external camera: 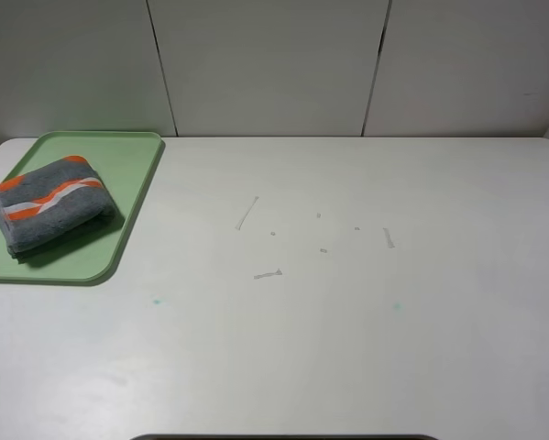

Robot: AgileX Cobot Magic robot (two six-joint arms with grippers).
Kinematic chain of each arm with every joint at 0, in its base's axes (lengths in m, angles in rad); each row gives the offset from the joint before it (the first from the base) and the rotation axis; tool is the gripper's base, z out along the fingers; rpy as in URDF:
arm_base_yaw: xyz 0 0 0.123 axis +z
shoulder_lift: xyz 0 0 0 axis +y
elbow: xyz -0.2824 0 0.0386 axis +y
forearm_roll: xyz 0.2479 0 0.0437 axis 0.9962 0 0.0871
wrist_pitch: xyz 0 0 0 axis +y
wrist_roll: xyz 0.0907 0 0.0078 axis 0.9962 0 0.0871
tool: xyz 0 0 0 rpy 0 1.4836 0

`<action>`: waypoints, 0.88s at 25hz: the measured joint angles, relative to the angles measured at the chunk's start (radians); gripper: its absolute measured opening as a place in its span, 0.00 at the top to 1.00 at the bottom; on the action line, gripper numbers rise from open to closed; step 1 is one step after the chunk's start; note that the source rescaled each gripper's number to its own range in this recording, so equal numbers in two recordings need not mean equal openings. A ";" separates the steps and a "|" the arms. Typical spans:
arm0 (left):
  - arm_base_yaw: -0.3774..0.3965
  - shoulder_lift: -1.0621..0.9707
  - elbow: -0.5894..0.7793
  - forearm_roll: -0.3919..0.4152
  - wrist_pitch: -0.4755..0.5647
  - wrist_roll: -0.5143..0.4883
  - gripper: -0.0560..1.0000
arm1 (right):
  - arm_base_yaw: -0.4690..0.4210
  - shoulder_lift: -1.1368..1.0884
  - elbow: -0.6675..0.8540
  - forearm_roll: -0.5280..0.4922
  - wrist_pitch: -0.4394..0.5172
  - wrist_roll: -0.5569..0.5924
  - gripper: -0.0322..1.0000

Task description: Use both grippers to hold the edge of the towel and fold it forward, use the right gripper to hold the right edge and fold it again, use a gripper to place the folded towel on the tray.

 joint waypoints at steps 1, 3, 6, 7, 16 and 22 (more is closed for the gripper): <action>0.000 -0.019 0.012 -0.003 0.000 0.000 0.00 | 0.000 0.000 0.000 0.000 0.000 0.000 0.00; -0.007 -0.045 0.031 -0.004 0.000 0.000 0.00 | 0.000 0.000 0.000 0.000 0.000 0.000 0.00; -0.062 -0.127 0.101 -0.016 0.000 -0.021 0.00 | 0.000 0.000 0.000 0.000 0.000 0.000 0.00; -0.079 -0.149 0.123 -0.012 0.000 -0.036 0.00 | 0.000 0.000 0.000 0.000 0.000 0.000 0.00; -0.165 -0.294 0.299 0.006 -0.066 -0.155 0.00 | 0.000 0.000 0.000 0.000 0.000 0.000 0.00; -0.170 -0.392 0.372 0.013 -0.102 -0.158 0.00 | 0.000 0.000 0.000 0.000 0.000 0.000 0.00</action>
